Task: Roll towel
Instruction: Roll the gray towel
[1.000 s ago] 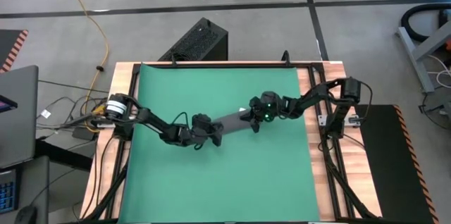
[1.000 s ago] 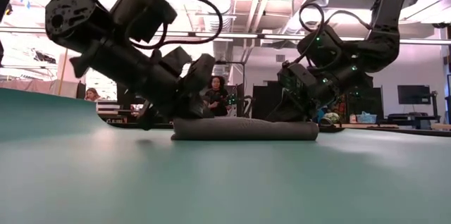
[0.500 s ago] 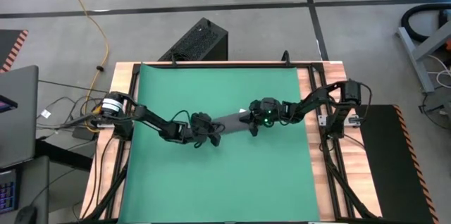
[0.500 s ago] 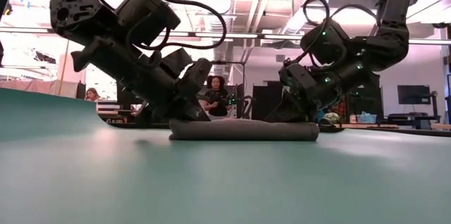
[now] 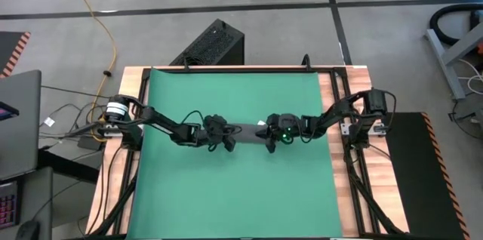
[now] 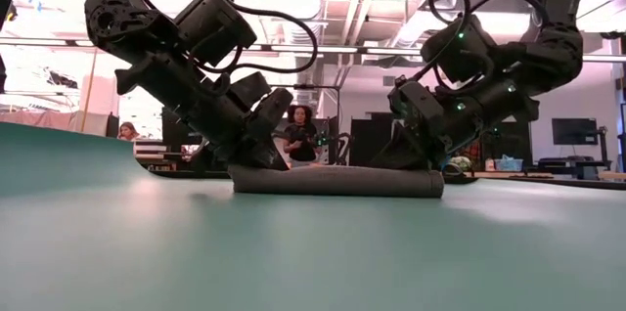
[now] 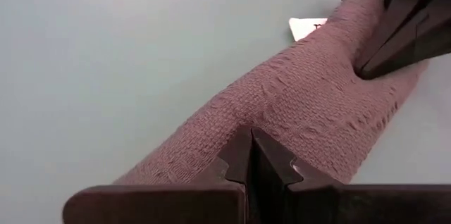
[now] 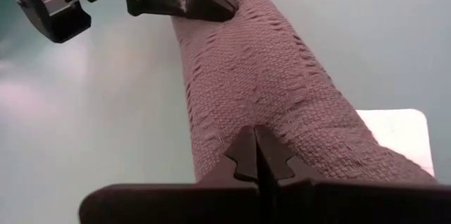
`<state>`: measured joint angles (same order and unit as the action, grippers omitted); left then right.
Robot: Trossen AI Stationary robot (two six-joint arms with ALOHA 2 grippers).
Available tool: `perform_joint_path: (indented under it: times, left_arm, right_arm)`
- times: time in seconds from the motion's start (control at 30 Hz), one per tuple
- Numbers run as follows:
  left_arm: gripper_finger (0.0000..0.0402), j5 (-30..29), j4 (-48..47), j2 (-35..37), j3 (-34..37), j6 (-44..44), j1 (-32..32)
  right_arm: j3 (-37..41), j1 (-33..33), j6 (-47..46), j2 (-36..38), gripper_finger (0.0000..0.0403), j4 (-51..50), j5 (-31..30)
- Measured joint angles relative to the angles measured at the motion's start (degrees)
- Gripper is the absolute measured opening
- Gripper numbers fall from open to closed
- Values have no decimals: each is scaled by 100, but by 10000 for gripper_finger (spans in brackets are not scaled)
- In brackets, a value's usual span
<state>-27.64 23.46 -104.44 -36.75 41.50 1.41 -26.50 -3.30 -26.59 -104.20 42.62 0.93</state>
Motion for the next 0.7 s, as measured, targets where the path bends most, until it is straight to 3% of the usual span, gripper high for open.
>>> perform_joint_path:
  times: [0.7]
  left_arm:
    - [0,287,-91,432,39,-63,39]
  right_arm:
    - [13,-65,15,-5,4,273,102]
